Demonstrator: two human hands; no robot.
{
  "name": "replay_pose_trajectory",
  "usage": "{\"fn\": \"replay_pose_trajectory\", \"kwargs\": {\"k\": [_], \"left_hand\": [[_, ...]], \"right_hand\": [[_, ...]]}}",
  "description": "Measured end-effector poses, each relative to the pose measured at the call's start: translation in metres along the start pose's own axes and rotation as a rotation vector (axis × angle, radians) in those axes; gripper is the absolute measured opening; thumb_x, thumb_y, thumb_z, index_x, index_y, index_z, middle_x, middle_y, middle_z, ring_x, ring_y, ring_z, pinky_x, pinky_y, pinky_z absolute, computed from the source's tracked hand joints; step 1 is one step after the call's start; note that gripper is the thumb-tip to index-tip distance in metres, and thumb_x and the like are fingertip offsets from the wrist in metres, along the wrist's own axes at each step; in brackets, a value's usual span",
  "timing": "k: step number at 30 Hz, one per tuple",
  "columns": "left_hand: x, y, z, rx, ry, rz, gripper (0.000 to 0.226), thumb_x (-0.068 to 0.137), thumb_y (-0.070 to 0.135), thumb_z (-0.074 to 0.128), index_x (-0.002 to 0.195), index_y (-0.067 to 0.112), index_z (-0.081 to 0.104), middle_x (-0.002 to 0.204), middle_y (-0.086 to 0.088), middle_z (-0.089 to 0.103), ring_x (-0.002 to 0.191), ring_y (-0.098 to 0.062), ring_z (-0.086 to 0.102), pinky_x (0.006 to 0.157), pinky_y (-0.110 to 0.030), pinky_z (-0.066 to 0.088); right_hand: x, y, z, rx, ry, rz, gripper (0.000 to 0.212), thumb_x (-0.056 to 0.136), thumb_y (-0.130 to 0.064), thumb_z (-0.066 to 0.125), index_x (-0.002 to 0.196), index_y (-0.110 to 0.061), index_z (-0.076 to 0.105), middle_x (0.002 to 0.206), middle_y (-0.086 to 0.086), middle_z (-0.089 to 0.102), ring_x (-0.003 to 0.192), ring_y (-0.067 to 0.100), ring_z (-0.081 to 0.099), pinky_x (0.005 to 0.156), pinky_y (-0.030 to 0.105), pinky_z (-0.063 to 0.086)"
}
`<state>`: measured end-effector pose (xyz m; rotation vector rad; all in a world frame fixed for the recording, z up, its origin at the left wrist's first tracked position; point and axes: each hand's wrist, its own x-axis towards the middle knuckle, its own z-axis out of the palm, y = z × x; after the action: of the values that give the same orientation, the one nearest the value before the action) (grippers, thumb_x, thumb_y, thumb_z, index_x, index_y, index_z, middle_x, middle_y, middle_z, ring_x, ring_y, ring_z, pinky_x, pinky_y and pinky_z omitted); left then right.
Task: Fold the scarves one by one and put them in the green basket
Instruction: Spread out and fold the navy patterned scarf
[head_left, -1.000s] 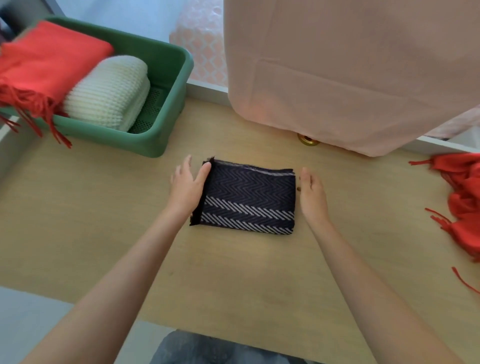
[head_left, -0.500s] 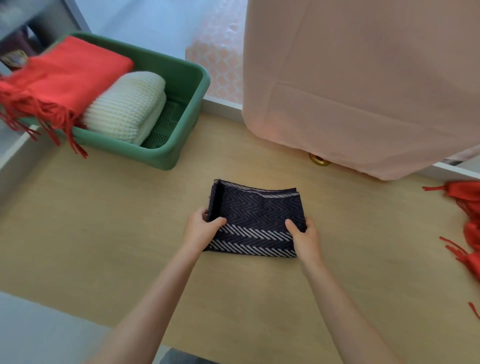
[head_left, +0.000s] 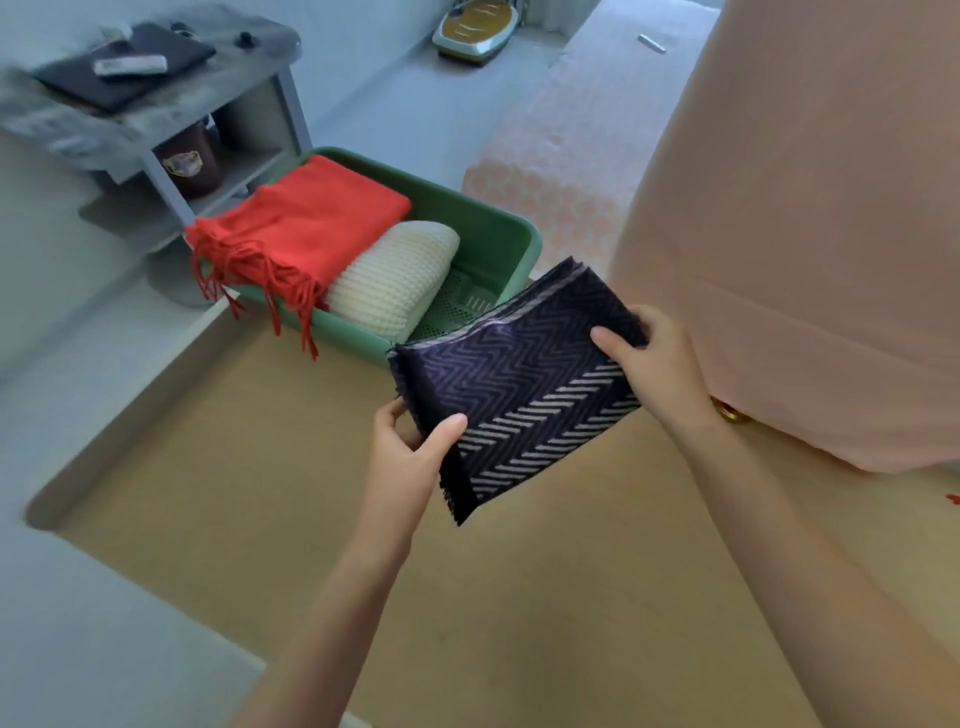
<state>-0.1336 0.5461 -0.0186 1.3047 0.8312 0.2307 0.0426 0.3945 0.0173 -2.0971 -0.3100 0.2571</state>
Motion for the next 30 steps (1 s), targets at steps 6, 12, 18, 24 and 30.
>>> {"fn": "replay_pose_trajectory", "kwargs": {"k": [6, 12, 18, 24, 30], "left_hand": [[0.063, 0.062, -0.022, 0.061, 0.188, 0.227, 0.079, 0.084, 0.02, 0.071, 0.147, 0.013, 0.024, 0.133, 0.003, 0.052, 0.121, -0.014, 0.054, 0.106, -0.037, 0.041], [0.12, 0.083, -0.03, 0.238, 0.25, 0.261, 0.09, 0.094, 0.014, 0.058, 0.152, 0.011, -0.01, 0.126, -0.005, 0.047, 0.113, -0.012, 0.046, 0.075, -0.005, 0.023], [0.148, 0.072, -0.036, 0.577, 0.311, 0.227, 0.098, 0.094, 0.024, 0.058, 0.148, 0.016, -0.024, 0.11, -0.025, 0.062, 0.102, -0.04, 0.059, 0.091, -0.042, 0.044], [0.151, 0.069, -0.036, 1.035, 0.444, 0.467, 0.094, 0.084, 0.022, 0.07, 0.153, 0.024, 0.007, 0.123, -0.015, 0.041, 0.104, -0.032, 0.048, 0.089, -0.037, 0.038], [0.166, 0.064, -0.034, 1.046, 0.41, 0.392, 0.071, 0.09, 0.027, 0.063, 0.15, 0.022, 0.025, 0.143, -0.016, 0.029, 0.118, -0.034, 0.037, 0.102, -0.037, 0.03]], "right_hand": [[0.105, -0.08, 0.059, -0.127, -0.098, -0.176, 0.024, 0.094, -0.018, 0.059, 0.113, -0.004, 0.06, 0.088, 0.003, 0.057, 0.069, 0.007, 0.052, 0.051, 0.006, 0.035], [0.19, -0.105, 0.126, -0.278, -0.131, -0.214, 0.027, 0.09, -0.025, 0.062, 0.11, -0.006, 0.061, 0.099, 0.009, 0.061, 0.094, 0.026, 0.059, 0.072, 0.026, 0.04], [0.221, -0.089, 0.182, -0.381, -0.165, -0.187, 0.032, 0.093, -0.03, 0.058, 0.117, -0.009, 0.059, 0.112, 0.013, 0.062, 0.104, 0.03, 0.057, 0.087, 0.039, 0.047], [0.208, -0.057, 0.207, -0.578, -0.158, -0.298, 0.042, 0.1, -0.018, 0.039, 0.141, -0.01, 0.036, 0.143, 0.014, 0.041, 0.134, 0.034, 0.029, 0.111, 0.041, 0.018], [0.221, -0.056, 0.203, -0.586, -0.176, -0.253, 0.038, 0.099, -0.025, 0.044, 0.134, -0.009, 0.045, 0.136, 0.015, 0.044, 0.128, 0.032, 0.033, 0.107, 0.038, 0.018]]}}
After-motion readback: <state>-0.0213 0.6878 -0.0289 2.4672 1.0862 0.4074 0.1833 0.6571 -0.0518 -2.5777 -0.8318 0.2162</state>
